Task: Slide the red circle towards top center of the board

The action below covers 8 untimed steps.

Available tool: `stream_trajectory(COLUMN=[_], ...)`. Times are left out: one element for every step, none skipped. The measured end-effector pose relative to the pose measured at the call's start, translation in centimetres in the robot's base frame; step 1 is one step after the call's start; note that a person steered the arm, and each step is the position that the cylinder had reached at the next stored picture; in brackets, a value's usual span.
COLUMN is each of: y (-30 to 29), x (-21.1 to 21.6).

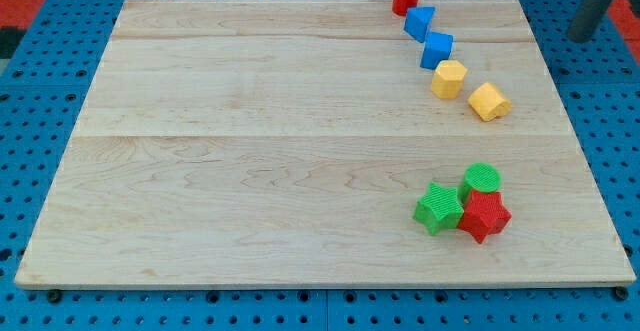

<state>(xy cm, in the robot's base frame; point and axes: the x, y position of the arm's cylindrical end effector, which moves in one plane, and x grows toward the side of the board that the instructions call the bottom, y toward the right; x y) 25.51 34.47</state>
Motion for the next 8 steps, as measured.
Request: stream_trajectory(y=[0.0,-0.5,-0.5,-10.2,-20.8,-28.5,-30.2,-30.4], x=[-6.0,-6.4,-6.4,-6.4,-6.3,-6.3,-6.2,-6.3])
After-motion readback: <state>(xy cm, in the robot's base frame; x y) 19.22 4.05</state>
